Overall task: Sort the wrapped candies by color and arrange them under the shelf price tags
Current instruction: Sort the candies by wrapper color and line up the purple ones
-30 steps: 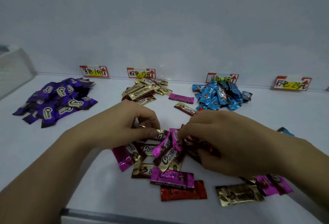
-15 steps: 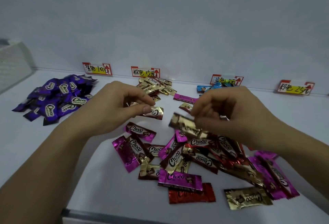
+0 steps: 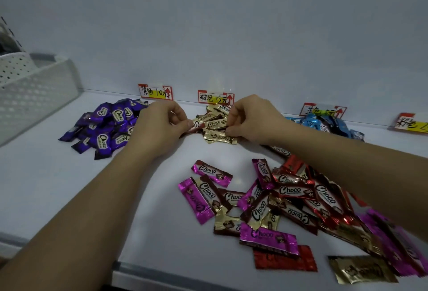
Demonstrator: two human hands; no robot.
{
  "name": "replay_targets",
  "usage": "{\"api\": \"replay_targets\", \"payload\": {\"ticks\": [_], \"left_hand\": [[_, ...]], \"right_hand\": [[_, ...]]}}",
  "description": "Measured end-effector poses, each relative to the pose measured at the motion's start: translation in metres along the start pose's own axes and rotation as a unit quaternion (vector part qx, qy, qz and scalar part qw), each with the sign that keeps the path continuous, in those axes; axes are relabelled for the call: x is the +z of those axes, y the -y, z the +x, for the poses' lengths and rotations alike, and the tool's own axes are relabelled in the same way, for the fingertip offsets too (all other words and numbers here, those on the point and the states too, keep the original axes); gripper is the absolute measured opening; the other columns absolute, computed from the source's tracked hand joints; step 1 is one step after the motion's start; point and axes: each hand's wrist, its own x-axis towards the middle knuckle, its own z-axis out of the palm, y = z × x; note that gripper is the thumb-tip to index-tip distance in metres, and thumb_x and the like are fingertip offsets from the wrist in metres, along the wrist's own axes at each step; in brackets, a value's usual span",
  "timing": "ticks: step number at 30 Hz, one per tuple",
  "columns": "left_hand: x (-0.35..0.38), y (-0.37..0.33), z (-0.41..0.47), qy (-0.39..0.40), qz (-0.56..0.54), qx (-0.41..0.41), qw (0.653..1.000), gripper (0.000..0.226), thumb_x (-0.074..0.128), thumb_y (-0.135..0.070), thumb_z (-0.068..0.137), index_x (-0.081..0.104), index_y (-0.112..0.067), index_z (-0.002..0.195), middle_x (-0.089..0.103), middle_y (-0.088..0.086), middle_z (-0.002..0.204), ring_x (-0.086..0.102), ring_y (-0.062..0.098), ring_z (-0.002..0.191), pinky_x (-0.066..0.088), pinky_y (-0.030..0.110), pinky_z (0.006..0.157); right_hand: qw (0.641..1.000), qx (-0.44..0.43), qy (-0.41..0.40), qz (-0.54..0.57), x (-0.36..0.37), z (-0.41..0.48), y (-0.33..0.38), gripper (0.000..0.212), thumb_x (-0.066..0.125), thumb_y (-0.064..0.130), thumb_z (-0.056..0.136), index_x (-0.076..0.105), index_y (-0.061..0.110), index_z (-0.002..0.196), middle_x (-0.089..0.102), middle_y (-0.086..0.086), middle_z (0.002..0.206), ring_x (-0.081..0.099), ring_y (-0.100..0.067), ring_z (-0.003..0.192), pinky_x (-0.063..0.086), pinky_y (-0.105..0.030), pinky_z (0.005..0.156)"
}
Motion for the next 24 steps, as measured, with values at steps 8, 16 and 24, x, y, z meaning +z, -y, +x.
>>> {"api": "replay_targets", "payload": {"ticks": [8, 16, 24], "left_hand": [[-0.003, -0.014, -0.009, 0.008, 0.053, 0.09, 0.994, 0.013, 0.075, -0.042, 0.085, 0.072, -0.029, 0.086, 0.065, -0.014, 0.088, 0.053, 0.005, 0.069, 0.035, 0.026, 0.056], [-0.015, -0.058, -0.044, 0.425, -0.01, 0.252, 0.869, 0.031, 0.085, -0.055, 0.061, 0.072, -0.032, 0.077, 0.067, -0.008, 0.078, 0.062, 0.017, 0.073, 0.052, 0.038, 0.063], [-0.006, -0.065, -0.055, 0.52, 0.046, 0.253, 0.815, 0.06, 0.077, -0.085, 0.046, 0.073, -0.042, 0.088, 0.064, -0.01, 0.079, 0.064, 0.016, 0.071, 0.054, 0.048, 0.062]], "right_hand": [[0.99, -0.098, -0.07, -0.068, -0.008, -0.022, -0.009, 0.013, 0.08, 0.028, 0.083, 0.068, 0.024, 0.084, 0.067, 0.011, 0.078, 0.061, -0.002, 0.071, 0.043, -0.016, 0.062], [0.967, -0.224, 0.086, -0.082, -0.039, -0.099, -0.026, 0.01, 0.075, 0.037, 0.085, 0.071, 0.034, 0.094, 0.066, 0.019, 0.09, 0.061, -0.007, 0.088, 0.044, -0.013, 0.07], [0.955, -0.241, 0.155, -0.075, -0.032, -0.125, -0.034, 0.034, 0.073, 0.053, 0.084, 0.071, 0.043, 0.116, 0.057, 0.018, 0.105, 0.056, -0.006, 0.1, 0.051, -0.033, 0.076]]}}
